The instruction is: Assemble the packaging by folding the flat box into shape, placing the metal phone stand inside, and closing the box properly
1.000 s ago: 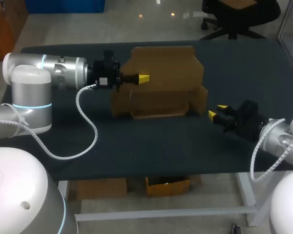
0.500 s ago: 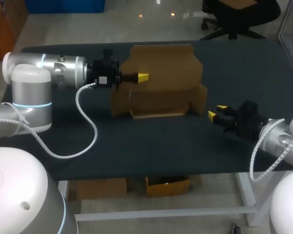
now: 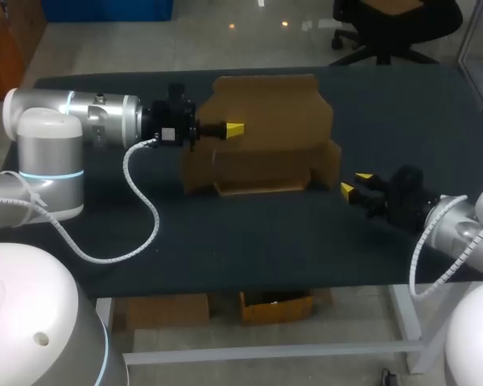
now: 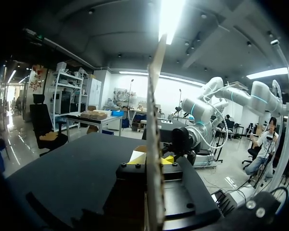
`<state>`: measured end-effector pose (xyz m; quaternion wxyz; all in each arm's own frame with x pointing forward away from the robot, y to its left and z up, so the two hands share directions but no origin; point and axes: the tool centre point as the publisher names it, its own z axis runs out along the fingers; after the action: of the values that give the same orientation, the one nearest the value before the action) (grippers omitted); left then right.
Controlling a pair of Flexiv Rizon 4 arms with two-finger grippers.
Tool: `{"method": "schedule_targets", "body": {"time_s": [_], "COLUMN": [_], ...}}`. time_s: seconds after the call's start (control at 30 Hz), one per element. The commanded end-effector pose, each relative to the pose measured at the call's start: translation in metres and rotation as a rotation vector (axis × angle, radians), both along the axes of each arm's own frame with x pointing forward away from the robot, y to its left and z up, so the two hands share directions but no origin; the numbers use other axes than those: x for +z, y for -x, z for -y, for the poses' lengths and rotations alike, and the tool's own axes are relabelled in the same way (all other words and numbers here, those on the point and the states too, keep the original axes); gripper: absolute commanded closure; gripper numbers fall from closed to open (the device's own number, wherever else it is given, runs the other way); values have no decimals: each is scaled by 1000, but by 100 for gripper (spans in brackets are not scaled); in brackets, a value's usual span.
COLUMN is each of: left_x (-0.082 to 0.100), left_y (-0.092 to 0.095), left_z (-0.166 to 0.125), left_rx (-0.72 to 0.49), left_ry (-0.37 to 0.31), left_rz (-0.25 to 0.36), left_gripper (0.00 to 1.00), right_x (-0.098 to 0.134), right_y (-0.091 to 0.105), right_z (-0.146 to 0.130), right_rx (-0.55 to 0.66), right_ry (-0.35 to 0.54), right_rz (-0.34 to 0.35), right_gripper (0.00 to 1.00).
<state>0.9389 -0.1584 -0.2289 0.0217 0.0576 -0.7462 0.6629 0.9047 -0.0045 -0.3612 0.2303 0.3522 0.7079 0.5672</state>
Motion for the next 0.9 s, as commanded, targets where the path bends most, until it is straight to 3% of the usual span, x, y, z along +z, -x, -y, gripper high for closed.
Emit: {"method": "schedule_targets", "body": {"time_s": [0.03, 0.5, 0.9], "left_x": [-3, -3, -3], "left_y": [0, 0, 0], "left_z": [-2, -2, -2], "left_rx": [-1, -1, -1], "left_ry": [-1, -1, -1], "left_rz": [0, 0, 0], "left_gripper": [100, 100, 100], "right_x": [-2, 2, -1], "right_y": [-5, -37, -48], "right_z": [-2, -19, -25], "right_rx": [1, 46, 59], "right_ry": [1, 39, 49], "right_rz": [1, -3, -15], "right_gripper": [54, 55, 57]}}
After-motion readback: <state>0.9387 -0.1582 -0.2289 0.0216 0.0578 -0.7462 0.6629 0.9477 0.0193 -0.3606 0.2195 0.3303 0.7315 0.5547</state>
